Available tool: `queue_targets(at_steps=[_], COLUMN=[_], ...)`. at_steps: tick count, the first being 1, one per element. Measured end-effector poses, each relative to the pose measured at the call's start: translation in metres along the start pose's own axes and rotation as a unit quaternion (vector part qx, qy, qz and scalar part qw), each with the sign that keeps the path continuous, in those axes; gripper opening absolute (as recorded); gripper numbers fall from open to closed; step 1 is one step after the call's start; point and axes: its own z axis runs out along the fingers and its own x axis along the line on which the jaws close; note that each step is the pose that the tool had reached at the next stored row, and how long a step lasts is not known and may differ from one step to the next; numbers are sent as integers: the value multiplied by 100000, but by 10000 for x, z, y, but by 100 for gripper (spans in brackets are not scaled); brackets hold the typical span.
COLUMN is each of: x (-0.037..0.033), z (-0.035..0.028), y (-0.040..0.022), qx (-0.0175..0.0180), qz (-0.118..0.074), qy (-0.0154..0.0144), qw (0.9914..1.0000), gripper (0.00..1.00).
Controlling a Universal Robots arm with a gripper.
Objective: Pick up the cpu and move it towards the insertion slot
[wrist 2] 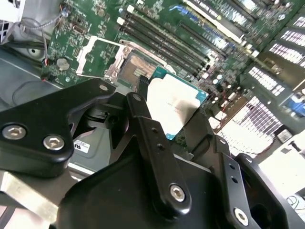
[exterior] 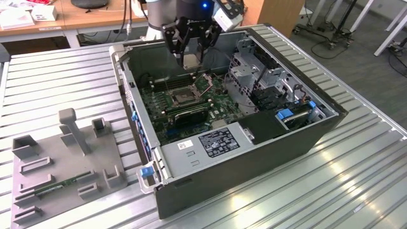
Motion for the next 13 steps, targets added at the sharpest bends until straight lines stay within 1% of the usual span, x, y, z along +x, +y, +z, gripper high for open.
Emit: queue_targets(at_steps=[2,13], x=[-1,-22], z=[22,174], y=[35,173], qx=[-20,-132], qz=[-2,-3], qy=[1,-4], qw=[100000,100000], gripper=[55,55])
